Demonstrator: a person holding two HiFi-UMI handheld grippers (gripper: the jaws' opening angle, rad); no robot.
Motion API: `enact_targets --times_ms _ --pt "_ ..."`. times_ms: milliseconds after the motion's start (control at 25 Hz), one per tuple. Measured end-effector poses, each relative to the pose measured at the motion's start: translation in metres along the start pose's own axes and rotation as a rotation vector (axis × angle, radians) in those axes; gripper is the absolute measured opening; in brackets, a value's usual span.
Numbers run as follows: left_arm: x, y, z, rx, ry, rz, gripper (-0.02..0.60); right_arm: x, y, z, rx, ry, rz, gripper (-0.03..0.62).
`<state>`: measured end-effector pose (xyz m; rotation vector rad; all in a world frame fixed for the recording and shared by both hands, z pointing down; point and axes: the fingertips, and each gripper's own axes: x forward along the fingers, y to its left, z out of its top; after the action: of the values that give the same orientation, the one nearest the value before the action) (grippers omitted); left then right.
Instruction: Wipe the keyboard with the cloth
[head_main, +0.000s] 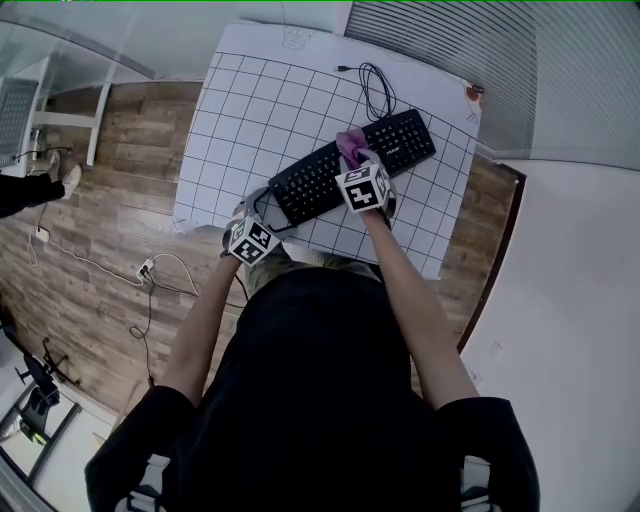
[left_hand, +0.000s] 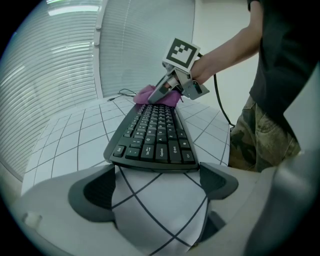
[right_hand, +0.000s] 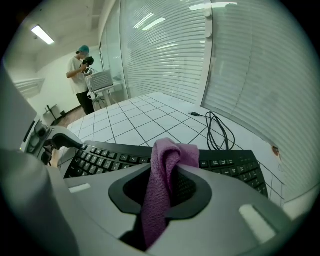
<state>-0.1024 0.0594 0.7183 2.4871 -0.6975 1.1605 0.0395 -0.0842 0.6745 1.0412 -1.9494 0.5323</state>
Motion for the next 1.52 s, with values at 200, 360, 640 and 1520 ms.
enact_targets --times_ms 200,360,640,1520 --pt "-0.001 0.000 0.000 0.001 -0.002 0.004 0.505 -0.001 0.006 0.000 0.027 0.001 0.025 0.089" --pt "-0.001 0.000 0.000 0.000 -0.002 0.002 0.505 0.000 0.021 0.000 0.008 0.007 0.023 0.091" --pt "0.000 0.000 0.000 -0.001 0.000 0.002 0.505 0.000 0.040 0.003 0.034 -0.001 0.065 0.089" --pt "0.000 0.000 0.000 -0.003 0.003 0.003 0.505 0.000 0.100 0.006 -0.037 0.016 0.195 0.089"
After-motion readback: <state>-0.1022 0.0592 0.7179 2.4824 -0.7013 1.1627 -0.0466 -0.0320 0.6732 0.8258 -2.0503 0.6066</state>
